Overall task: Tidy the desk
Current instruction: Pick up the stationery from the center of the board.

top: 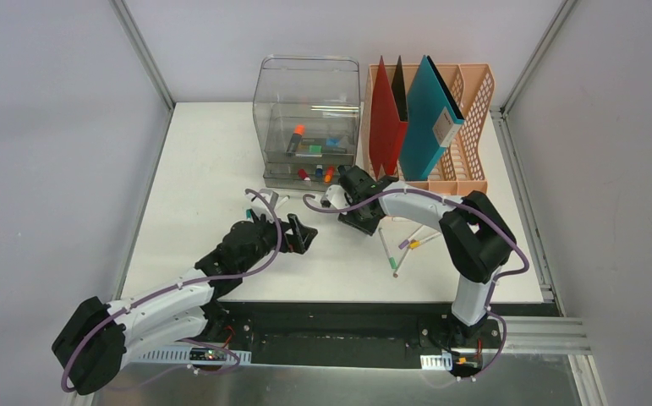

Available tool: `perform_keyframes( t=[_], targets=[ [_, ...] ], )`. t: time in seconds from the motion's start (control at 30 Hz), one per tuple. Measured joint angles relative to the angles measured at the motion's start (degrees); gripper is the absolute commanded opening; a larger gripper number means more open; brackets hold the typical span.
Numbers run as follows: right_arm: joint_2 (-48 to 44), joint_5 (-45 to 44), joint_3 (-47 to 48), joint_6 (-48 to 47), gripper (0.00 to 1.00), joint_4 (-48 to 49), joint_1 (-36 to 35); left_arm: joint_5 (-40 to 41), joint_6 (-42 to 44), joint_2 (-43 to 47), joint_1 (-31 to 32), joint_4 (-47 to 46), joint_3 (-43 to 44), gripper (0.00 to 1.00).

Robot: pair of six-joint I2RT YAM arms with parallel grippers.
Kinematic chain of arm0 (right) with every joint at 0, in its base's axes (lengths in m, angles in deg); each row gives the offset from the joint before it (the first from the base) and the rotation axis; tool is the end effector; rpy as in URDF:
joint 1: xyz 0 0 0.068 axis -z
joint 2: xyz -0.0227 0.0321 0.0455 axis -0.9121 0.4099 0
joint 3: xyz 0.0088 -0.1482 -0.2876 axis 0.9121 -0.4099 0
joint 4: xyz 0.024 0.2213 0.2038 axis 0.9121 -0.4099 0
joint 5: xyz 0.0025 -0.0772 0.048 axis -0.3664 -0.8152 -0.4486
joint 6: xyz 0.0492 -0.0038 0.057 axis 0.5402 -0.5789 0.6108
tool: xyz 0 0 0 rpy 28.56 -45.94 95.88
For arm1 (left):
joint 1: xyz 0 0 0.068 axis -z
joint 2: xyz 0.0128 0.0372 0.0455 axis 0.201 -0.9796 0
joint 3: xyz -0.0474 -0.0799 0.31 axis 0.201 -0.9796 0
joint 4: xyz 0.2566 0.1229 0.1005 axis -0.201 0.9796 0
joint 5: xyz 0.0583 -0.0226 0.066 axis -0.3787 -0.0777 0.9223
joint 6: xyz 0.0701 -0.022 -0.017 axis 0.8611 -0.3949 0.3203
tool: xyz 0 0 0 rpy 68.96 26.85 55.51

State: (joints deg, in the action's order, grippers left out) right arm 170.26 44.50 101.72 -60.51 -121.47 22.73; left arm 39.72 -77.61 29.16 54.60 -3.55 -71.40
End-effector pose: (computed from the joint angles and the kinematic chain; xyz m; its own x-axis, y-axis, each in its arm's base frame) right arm 0.2995 0.2763 0.1650 -0.2718 -0.9348 -0.2285 -0.9326 0.3145 -0.1772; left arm 0.1640 -0.1443 0.2049 -0.4734 -0.2243 -0.8518 0.4330 0.7829 -0.4467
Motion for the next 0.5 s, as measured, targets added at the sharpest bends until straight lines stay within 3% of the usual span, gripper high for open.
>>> perform_keyframes(
  t=[0.23, 0.5],
  targets=[
    [0.1, 0.3, 0.3, -0.3, 0.03, -0.5, 0.0, 0.2, -0.4, 1.5, 0.0, 0.0, -1.4, 0.99],
    [0.1, 8.5, 2.1, -1.4, 0.00, -6.4, 0.4, 0.4, -1.0, 3.5, 0.0, -0.3, -2.3, 0.99]
  ],
)
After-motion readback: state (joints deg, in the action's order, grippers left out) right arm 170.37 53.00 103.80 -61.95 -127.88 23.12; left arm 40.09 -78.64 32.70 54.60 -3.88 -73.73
